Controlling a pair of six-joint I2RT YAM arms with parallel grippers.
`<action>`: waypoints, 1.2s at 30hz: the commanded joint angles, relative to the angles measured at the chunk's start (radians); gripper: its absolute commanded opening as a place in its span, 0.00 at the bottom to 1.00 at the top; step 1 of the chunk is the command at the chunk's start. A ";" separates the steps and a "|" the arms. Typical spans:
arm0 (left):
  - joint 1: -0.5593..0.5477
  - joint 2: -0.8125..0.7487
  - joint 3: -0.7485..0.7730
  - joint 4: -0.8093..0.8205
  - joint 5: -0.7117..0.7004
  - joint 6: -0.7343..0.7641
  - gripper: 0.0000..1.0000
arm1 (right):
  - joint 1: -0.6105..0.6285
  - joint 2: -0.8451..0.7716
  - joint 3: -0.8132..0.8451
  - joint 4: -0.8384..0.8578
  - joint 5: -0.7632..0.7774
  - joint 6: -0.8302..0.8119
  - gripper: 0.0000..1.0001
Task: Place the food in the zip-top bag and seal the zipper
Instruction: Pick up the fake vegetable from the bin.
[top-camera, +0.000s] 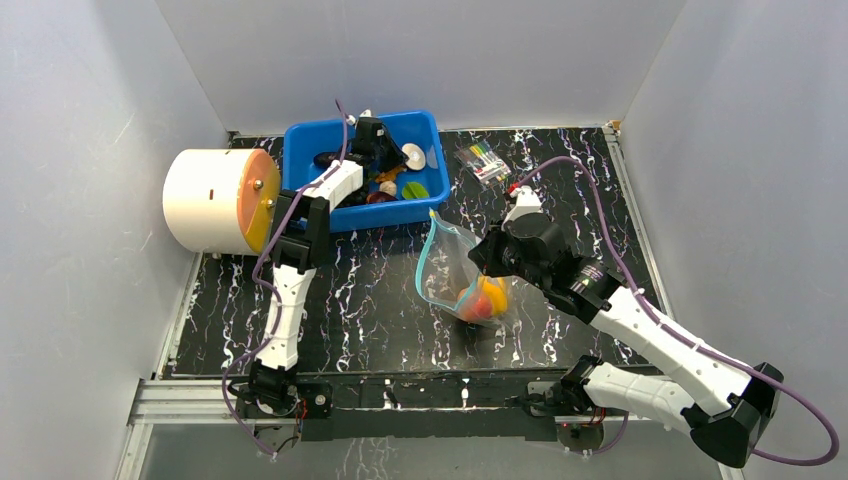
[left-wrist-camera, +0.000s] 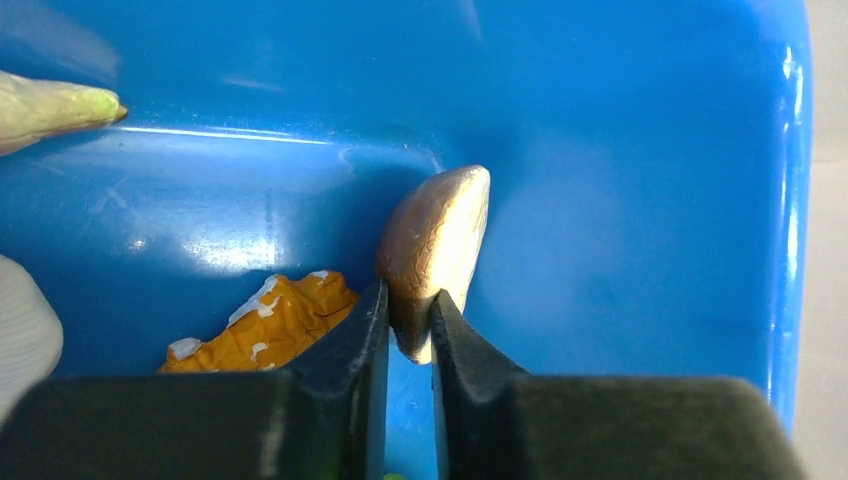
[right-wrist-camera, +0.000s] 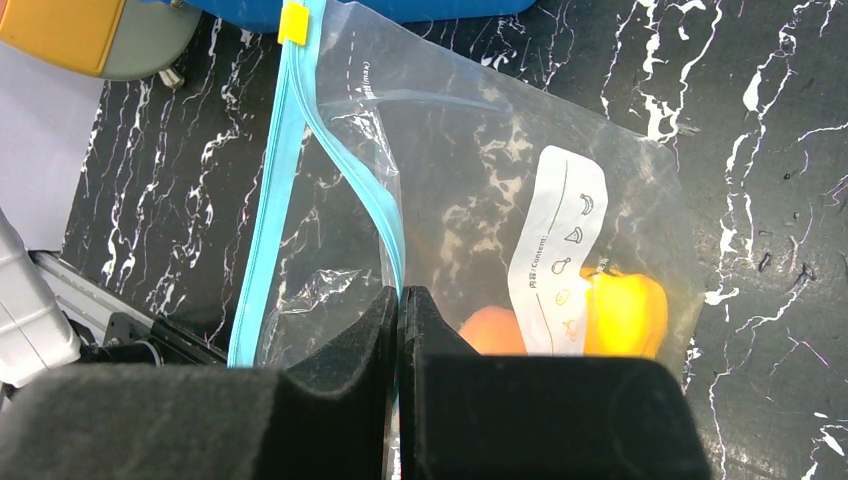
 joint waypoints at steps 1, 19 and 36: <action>0.007 -0.059 0.003 0.027 0.022 0.012 0.03 | 0.003 -0.024 0.053 0.010 0.018 -0.006 0.00; 0.007 -0.321 -0.272 0.151 0.059 0.114 0.00 | 0.003 -0.067 0.047 -0.017 0.008 0.018 0.00; 0.006 -0.730 -0.615 0.147 0.090 0.184 0.00 | 0.004 -0.108 0.047 -0.043 -0.016 0.065 0.00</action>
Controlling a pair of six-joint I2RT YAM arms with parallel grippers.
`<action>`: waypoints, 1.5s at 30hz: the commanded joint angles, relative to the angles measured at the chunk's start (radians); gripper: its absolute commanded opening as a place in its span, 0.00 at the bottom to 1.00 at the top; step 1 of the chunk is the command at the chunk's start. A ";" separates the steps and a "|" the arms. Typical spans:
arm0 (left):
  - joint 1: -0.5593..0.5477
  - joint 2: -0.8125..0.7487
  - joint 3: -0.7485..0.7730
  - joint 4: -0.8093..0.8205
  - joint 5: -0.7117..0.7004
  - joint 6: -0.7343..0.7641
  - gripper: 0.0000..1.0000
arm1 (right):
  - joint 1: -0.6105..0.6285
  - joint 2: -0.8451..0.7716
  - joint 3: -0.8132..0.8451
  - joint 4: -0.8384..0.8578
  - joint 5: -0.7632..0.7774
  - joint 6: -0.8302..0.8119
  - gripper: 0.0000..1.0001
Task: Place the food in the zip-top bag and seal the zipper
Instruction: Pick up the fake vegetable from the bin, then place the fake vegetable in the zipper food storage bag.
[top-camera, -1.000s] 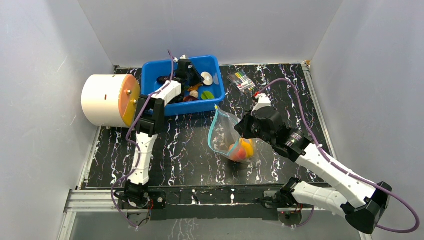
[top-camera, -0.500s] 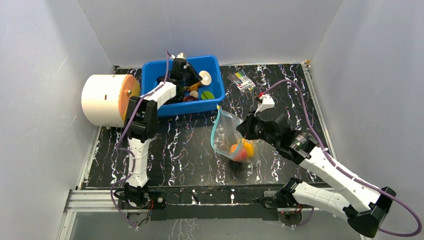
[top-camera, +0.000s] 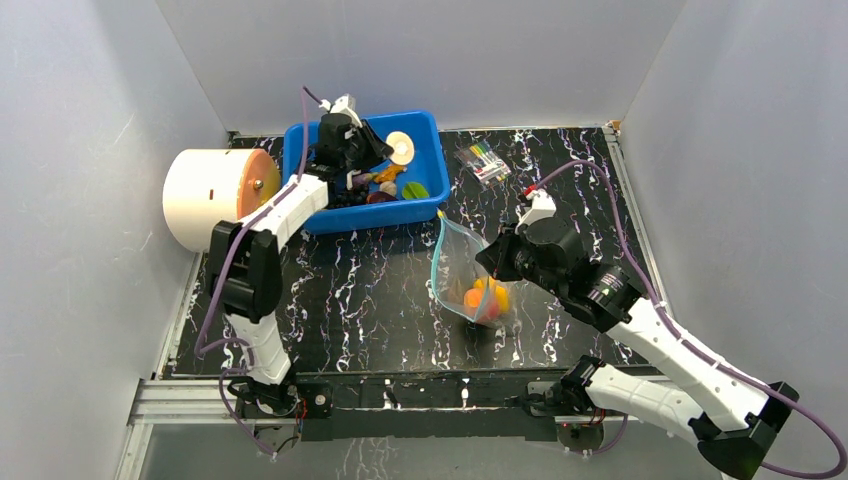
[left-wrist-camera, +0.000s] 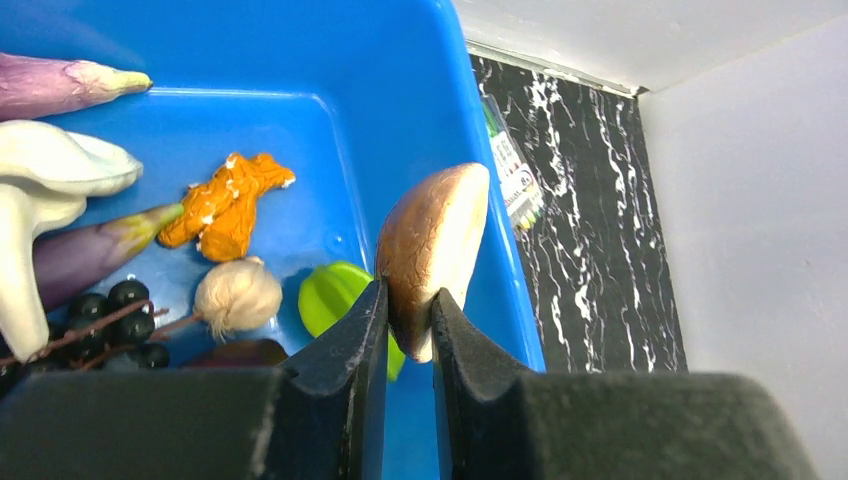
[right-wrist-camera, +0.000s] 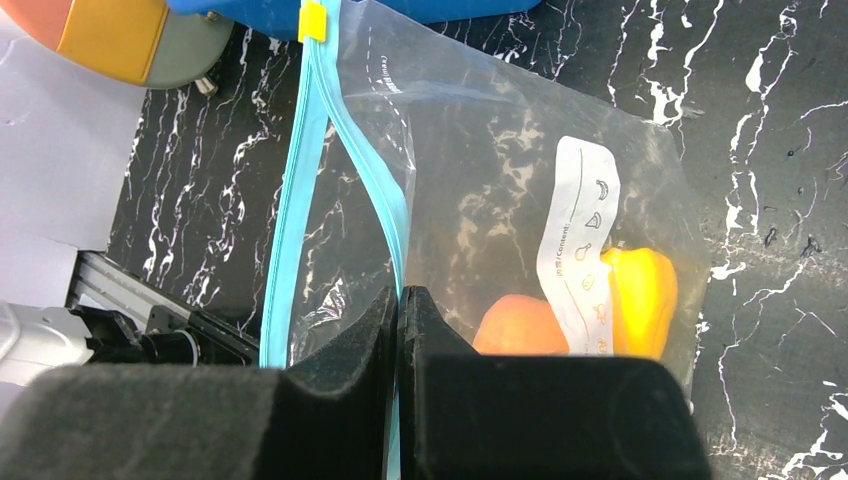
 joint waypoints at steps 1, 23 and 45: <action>0.007 -0.151 -0.081 0.008 0.055 0.032 0.00 | 0.004 -0.025 0.024 0.035 -0.011 0.035 0.00; -0.040 -0.806 -0.476 -0.380 0.539 0.104 0.00 | 0.003 0.059 -0.018 0.212 -0.016 0.145 0.00; -0.259 -0.791 -0.570 -0.275 0.402 0.032 0.00 | 0.005 0.065 -0.018 0.273 -0.120 0.163 0.00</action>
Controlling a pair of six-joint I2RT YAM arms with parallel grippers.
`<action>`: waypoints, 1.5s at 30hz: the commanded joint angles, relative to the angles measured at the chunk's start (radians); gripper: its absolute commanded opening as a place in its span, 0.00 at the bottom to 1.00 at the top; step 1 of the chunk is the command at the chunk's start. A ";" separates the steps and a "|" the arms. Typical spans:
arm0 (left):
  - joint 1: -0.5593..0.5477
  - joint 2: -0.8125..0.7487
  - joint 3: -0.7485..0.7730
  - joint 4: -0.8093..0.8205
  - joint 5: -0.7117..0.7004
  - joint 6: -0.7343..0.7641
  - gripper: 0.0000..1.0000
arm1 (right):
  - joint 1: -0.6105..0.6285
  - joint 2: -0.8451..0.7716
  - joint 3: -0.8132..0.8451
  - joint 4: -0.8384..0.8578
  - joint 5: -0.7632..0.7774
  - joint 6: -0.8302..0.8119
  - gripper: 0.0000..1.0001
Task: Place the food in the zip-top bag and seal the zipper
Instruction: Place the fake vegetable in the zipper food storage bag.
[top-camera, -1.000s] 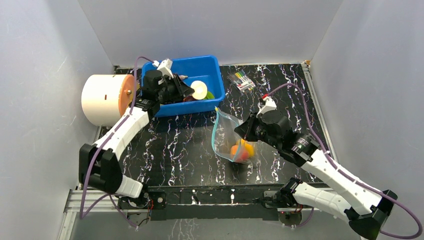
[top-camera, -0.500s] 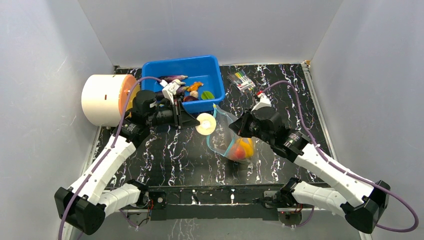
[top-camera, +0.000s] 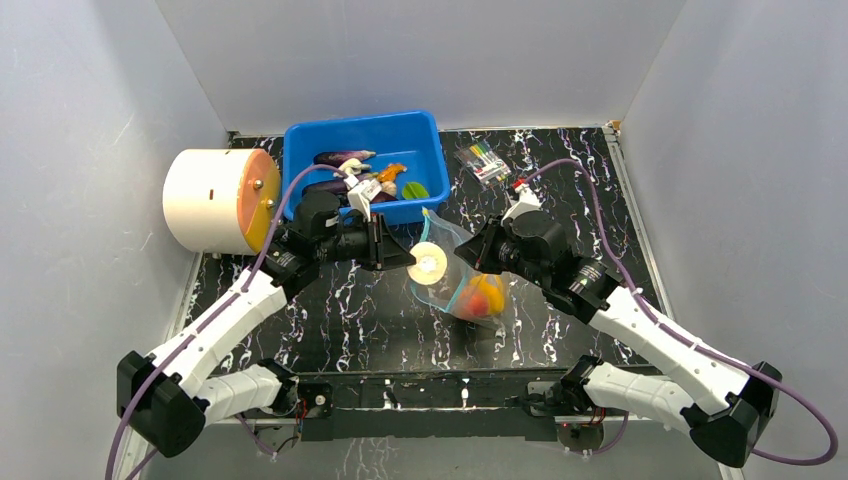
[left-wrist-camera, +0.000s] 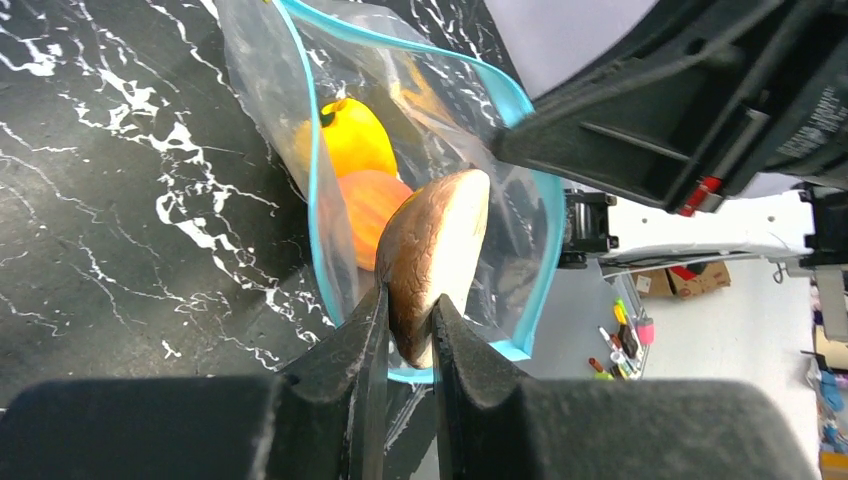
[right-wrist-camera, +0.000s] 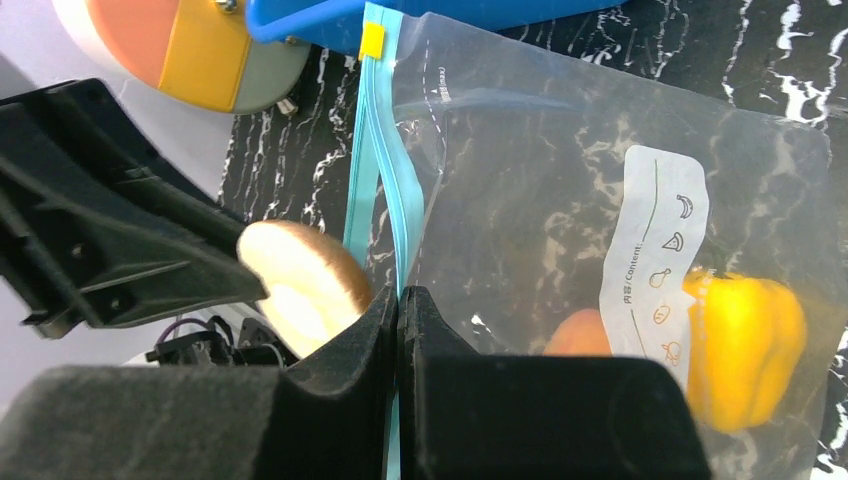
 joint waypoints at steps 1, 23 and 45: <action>-0.011 0.024 0.013 0.003 -0.084 0.008 0.00 | 0.003 -0.019 0.009 0.109 -0.054 0.018 0.00; -0.050 0.112 0.009 0.048 -0.141 -0.026 0.10 | 0.003 0.003 -0.019 0.160 -0.115 0.050 0.00; -0.050 -0.047 0.009 -0.148 -0.333 0.086 0.68 | 0.003 -0.032 -0.020 0.130 -0.076 0.040 0.00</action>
